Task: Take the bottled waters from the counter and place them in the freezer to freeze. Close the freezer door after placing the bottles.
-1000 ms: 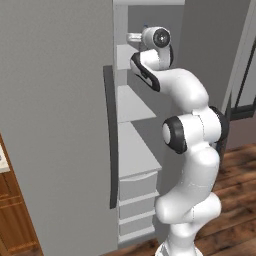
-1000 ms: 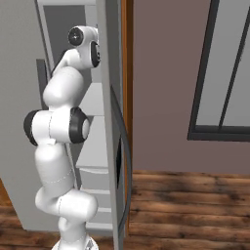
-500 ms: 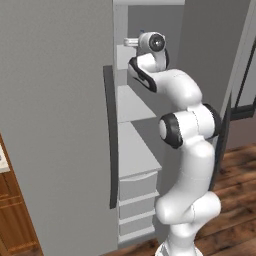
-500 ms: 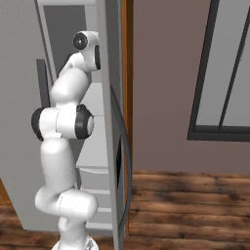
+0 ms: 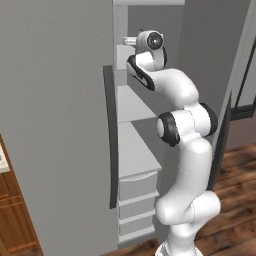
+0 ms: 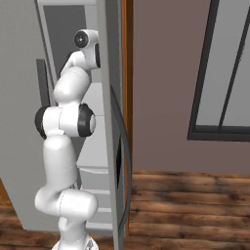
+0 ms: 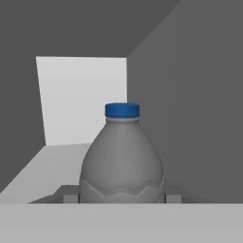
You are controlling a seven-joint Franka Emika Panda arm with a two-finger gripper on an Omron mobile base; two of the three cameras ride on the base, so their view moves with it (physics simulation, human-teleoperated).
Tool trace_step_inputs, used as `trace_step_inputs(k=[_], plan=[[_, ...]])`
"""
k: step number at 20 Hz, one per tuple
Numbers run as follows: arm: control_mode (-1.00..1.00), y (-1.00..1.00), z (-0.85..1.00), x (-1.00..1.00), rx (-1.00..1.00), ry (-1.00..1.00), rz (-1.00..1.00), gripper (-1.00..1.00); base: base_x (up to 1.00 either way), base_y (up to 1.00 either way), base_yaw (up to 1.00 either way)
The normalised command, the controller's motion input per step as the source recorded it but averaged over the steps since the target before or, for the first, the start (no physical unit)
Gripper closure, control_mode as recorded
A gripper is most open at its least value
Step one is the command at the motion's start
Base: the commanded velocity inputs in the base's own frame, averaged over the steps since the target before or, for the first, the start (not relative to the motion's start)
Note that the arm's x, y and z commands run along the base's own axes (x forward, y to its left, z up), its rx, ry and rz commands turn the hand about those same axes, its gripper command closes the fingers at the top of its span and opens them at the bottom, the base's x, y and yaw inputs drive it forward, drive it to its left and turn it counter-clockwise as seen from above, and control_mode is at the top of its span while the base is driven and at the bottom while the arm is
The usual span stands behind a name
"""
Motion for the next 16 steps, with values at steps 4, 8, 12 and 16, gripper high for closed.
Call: trace_step_inputs(k=[4,8,12,16], plan=[[-1.00,0.00,0.00,0.00,0.00,0.00,0.00,-1.00,0.00,0.00,0.00],[-1.00,0.00,0.00,-0.27,0.00,0.00,0.00,-1.00,0.00,0.00,0.00],[-1.00,0.06,0.00,-0.80,-0.02,-0.04,0.00,-1.00,0.00,0.00,0.00],[-1.00,0.28,-0.06,-1.00,-0.10,-0.08,0.00,-1.00,0.00,0.00,0.00]])
